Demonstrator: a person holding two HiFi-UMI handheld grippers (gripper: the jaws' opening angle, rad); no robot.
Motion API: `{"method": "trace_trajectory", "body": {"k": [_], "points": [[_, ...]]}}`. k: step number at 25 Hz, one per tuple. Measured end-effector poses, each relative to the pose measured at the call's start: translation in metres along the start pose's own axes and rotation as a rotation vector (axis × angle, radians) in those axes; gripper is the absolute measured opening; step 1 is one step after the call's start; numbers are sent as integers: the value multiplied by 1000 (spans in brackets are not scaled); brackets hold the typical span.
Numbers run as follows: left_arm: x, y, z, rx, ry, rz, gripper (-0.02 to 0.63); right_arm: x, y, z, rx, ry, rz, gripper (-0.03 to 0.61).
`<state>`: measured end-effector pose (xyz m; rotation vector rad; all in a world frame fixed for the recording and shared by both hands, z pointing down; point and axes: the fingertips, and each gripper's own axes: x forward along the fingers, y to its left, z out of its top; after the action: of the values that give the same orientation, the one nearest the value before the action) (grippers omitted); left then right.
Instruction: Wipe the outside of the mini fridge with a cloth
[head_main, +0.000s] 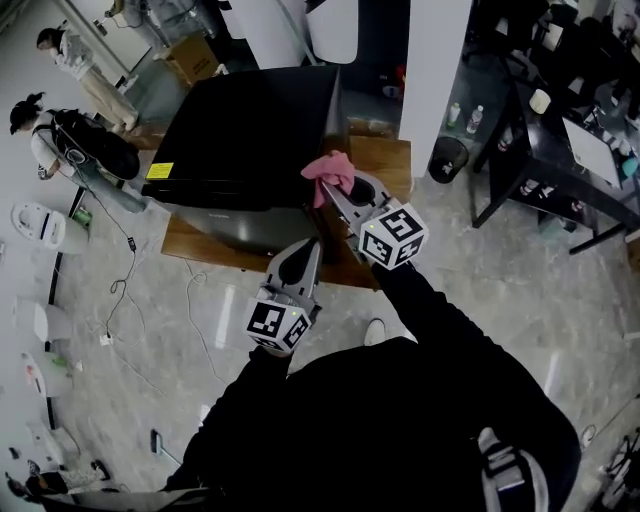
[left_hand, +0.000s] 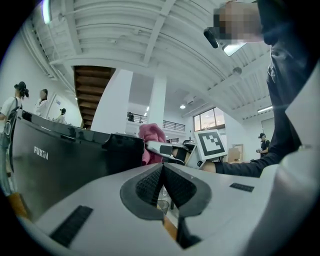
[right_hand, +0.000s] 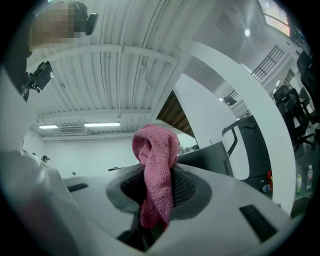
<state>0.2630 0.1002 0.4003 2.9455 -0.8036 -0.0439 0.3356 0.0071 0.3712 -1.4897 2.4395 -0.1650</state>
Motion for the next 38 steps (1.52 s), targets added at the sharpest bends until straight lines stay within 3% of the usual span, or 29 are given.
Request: {"method": "trace_trajectory", "body": {"k": [10,25,38], "points": [[24,6,-17,17,19,45,6,7,-19,-45,72,-5,9,95],[47,21,-118,30,173,43,6,-15,-63,-210,339,173,-126,94],[76,28,-206,-67,358,41,6,-39,-122,-360,463,407,-287,92]]}}
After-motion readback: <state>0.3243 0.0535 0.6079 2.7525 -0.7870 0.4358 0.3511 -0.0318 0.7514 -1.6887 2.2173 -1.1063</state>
